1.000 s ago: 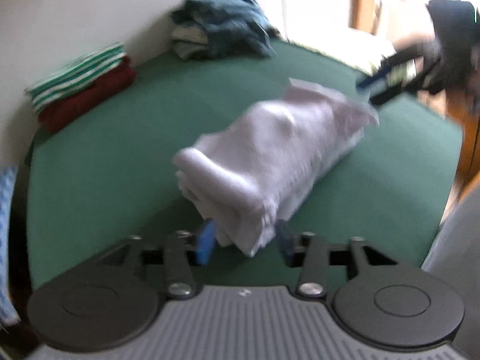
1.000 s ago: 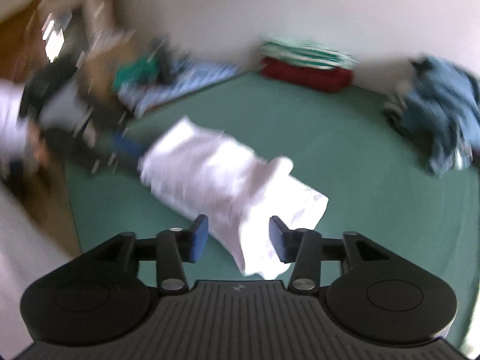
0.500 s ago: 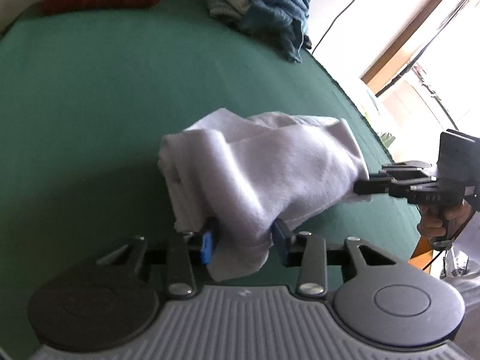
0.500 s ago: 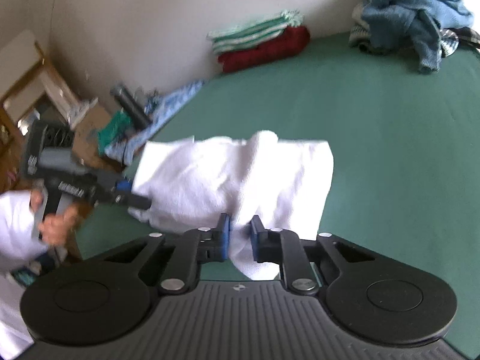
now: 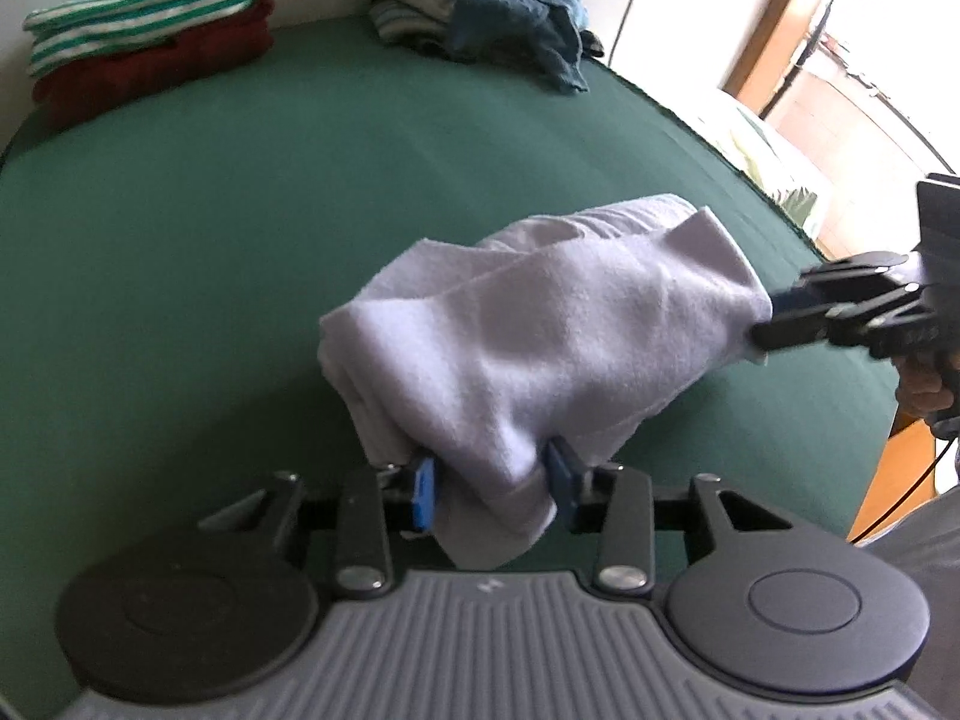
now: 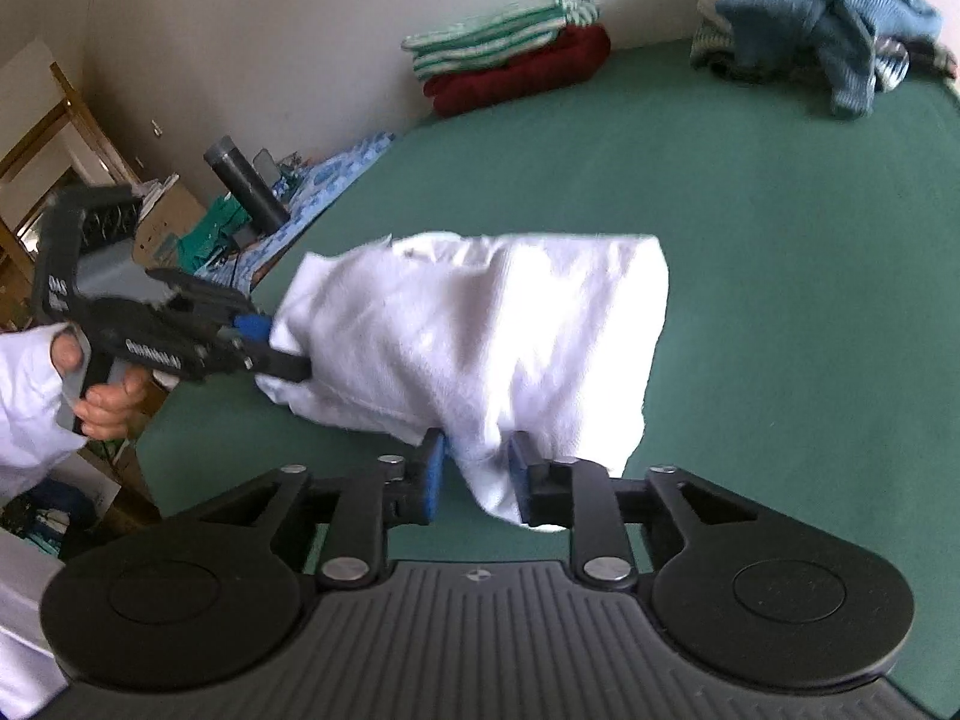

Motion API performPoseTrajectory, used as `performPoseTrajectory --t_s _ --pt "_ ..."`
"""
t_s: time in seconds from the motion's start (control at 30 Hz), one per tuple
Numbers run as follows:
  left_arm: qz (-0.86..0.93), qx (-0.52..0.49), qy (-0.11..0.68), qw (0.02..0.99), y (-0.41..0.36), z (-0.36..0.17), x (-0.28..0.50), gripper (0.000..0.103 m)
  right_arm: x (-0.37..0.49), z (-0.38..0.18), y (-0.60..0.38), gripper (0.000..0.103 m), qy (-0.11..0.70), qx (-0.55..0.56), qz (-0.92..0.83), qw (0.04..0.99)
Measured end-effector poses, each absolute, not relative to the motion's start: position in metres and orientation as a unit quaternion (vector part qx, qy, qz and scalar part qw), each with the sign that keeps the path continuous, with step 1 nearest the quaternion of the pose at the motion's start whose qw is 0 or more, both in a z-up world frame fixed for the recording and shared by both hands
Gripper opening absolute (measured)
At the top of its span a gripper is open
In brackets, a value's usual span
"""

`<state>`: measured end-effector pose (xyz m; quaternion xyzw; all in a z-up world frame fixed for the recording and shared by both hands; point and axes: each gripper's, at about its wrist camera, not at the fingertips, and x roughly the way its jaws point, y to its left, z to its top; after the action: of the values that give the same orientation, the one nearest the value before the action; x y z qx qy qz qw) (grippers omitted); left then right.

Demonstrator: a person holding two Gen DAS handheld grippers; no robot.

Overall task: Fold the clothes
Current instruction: 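Fold the held shirt end over with the left gripper toward the right gripper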

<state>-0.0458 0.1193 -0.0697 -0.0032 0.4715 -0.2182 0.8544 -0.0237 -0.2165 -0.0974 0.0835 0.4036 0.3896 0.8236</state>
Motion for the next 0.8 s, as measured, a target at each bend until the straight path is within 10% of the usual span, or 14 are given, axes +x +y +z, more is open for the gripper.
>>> performPoseTrajectory --t_s 0.2,0.8 --pt "-0.181 -0.017 0.447 0.876 0.134 -0.063 -0.076 0.061 -0.014 -0.085 -0.236 0.049 0.375 0.141 0.336 0.852" --pt "-0.166 0.047 0.446 0.878 0.14 -0.094 -0.057 0.053 0.011 -0.121 -0.214 0.043 0.453 0.147 0.317 0.82"
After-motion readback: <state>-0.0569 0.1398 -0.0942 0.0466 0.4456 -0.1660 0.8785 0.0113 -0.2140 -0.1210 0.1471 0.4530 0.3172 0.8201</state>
